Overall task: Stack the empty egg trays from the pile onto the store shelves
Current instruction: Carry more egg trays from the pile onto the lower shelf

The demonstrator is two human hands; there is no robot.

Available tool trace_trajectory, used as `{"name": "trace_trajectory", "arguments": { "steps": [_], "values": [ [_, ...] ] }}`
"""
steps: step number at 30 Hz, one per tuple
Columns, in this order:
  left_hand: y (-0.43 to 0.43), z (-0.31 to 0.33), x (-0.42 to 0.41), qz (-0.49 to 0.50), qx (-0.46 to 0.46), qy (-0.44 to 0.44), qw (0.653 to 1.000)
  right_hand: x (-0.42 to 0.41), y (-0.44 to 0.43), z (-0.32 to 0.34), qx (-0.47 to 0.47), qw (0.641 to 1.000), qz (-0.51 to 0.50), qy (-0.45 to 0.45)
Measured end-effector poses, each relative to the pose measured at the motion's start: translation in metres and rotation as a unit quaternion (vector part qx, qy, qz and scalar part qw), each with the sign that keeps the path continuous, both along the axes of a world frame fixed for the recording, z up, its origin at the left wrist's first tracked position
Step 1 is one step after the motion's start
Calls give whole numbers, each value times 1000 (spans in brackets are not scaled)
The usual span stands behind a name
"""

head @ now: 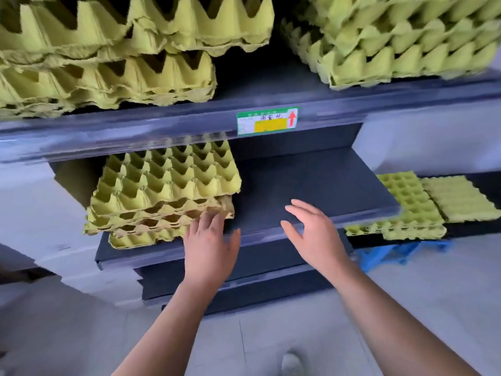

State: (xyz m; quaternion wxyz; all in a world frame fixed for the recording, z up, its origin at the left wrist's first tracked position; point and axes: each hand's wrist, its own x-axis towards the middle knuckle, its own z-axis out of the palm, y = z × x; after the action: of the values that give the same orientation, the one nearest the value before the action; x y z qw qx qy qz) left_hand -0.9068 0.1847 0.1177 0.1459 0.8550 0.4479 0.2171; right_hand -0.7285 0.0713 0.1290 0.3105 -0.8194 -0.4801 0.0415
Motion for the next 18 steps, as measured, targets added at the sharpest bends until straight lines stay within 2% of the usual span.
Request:
{"name": "trace_trajectory", "arguments": {
  "steps": [4,10,18],
  "values": [
    [-43,-5,62,-103,-7,-4,995,44,-69,-6,-14,997,-78,-4],
    [-117,-16,173,-200,-14,14,980,131,-175,-11,-20,985,-173,2],
    [-231,-40,338,-239,-82,24,967,269,-300,-25,-64,972,-223,-22]
  ]
}}
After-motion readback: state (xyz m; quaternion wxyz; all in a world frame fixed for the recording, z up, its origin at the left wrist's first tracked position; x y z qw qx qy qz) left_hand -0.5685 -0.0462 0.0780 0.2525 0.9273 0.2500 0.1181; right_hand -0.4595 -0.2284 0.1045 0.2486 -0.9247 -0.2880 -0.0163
